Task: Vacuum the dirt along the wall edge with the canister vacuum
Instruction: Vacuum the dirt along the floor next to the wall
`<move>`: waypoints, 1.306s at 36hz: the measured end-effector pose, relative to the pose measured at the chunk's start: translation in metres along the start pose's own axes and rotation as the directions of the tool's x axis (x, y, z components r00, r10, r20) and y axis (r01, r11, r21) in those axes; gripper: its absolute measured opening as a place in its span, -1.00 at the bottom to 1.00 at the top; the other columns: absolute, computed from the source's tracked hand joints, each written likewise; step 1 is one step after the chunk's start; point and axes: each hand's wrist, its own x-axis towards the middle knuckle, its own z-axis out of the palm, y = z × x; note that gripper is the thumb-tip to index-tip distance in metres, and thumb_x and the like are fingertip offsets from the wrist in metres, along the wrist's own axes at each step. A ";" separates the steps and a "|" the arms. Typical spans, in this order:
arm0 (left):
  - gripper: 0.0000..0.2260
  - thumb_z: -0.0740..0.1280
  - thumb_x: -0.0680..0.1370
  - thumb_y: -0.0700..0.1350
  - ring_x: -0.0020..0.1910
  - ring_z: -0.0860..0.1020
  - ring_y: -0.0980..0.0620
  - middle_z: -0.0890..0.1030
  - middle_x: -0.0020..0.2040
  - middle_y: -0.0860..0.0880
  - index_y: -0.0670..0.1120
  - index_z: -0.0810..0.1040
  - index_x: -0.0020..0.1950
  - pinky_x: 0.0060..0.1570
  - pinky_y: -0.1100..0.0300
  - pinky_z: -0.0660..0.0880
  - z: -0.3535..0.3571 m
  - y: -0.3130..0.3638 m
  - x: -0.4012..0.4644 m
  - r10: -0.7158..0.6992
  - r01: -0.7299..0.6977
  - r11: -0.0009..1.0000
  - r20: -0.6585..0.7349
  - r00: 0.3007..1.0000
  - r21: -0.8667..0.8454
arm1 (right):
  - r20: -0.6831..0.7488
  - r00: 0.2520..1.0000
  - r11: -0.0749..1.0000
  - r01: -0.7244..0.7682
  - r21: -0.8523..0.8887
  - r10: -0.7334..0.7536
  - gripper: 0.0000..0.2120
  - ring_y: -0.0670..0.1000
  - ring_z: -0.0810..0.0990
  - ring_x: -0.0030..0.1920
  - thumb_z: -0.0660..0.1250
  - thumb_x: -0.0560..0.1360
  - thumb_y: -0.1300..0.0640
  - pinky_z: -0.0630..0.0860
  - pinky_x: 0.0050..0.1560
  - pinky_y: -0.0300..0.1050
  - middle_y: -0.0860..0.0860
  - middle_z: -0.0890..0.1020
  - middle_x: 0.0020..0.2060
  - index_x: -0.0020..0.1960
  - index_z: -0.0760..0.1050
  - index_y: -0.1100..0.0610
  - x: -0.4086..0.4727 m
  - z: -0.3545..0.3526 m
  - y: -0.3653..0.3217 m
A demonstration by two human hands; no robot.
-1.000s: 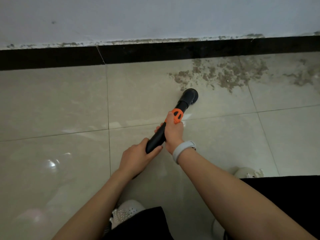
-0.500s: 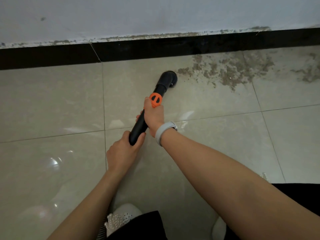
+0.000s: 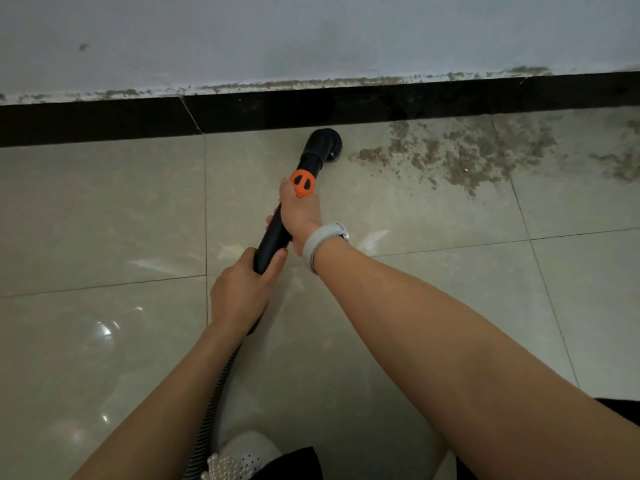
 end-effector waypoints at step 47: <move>-0.63 0.14 0.45 0.35 -0.44 0.48 0.07 0.51 -0.43 0.02 0.06 0.31 -0.28 -0.46 0.17 0.28 0.023 0.014 0.001 0.100 -0.102 0.994 0.084 0.992 0.031 | -0.112 0.994 0.996 0.019 0.082 -0.010 -0.59 -0.01 0.57 -0.48 0.27 0.58 -0.08 0.64 -0.23 0.01 0.08 0.53 -0.31 0.23 0.36 0.23 -0.003 -0.043 0.005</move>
